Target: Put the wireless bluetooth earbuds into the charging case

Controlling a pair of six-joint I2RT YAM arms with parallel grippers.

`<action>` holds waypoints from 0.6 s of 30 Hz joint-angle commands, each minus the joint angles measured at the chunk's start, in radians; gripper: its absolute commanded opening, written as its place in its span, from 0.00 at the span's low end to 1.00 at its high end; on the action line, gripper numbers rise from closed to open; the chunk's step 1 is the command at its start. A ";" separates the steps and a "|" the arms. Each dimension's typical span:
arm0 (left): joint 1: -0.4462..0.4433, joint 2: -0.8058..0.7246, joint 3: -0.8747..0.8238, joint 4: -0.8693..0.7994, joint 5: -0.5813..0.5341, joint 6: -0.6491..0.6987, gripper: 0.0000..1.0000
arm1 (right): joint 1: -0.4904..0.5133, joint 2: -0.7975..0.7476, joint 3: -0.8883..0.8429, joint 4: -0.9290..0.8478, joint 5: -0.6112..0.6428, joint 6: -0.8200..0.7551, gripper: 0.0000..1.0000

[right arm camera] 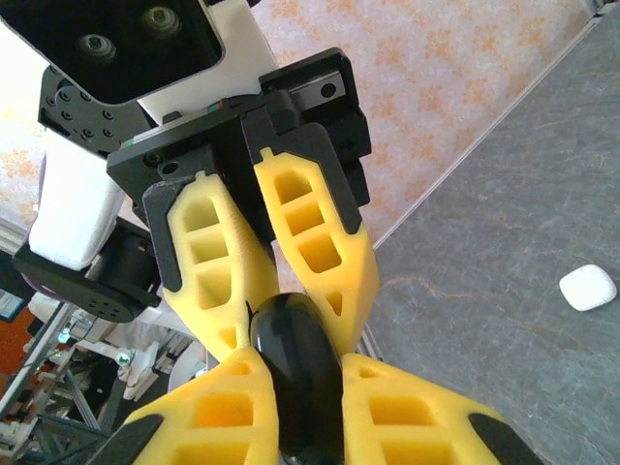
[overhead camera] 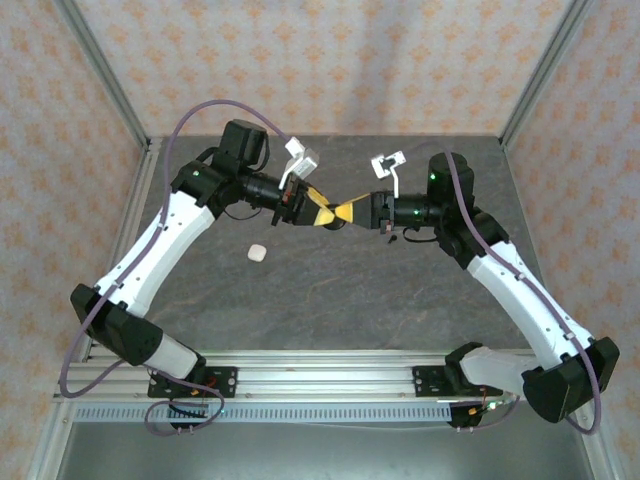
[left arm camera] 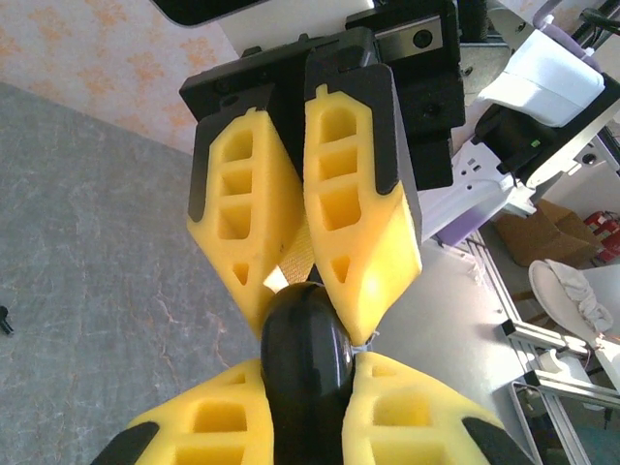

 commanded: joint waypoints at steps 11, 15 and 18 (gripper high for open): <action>-0.009 0.022 0.038 -0.012 0.042 0.033 0.00 | 0.013 -0.017 -0.018 -0.080 0.032 -0.052 0.33; -0.008 0.022 0.045 -0.027 0.044 0.046 0.00 | 0.013 -0.020 -0.016 -0.080 0.017 -0.051 0.34; -0.003 0.022 0.048 -0.045 0.050 0.056 0.00 | 0.013 -0.024 -0.011 -0.107 0.018 -0.071 0.45</action>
